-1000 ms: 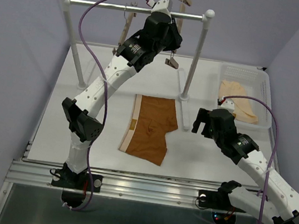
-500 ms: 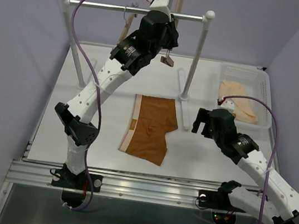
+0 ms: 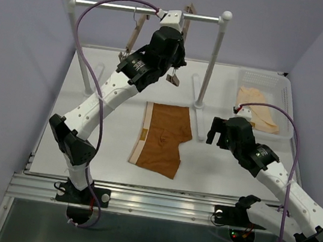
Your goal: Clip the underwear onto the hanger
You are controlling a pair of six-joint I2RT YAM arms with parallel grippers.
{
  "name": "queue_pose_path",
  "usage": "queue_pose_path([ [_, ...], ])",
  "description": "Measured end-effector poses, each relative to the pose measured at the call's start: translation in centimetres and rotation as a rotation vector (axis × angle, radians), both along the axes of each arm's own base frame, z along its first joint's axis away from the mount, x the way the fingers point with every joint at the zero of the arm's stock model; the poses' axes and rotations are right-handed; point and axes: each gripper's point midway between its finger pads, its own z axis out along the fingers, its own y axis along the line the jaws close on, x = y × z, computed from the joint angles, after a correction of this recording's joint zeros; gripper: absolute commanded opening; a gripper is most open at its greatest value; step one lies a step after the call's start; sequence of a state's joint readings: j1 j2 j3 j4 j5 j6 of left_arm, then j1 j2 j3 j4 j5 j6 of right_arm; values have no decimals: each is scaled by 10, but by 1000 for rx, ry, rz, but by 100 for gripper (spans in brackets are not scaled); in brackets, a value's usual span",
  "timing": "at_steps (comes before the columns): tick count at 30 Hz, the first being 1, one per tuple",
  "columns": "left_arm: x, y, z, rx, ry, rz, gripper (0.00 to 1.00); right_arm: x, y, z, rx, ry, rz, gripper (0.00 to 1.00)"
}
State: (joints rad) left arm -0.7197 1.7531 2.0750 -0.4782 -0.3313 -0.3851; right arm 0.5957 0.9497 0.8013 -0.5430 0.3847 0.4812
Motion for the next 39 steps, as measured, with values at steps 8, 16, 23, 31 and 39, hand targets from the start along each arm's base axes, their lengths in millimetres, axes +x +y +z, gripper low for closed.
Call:
queue_pose_path([
  [8, -25, -5, -21, 16, 25, -44, 0, 1, 7, -14, -5, 24, 41, 100],
  [16, -109, -4, -72, -51, 81, -230, 0, 3, 28, -29, 53, 15, 127, 100],
  [23, -166, 17, -123, -158, 132, -316, 0, 10, 61, -26, 196, -53, 238, 100],
  [31, -200, 44, -158, -291, 116, -335, 0, 5, 110, 5, 442, -134, 413, 100],
  [39, -209, 44, -147, -408, 53, -370, 0, -4, 148, 62, 703, -226, 572, 100],
])
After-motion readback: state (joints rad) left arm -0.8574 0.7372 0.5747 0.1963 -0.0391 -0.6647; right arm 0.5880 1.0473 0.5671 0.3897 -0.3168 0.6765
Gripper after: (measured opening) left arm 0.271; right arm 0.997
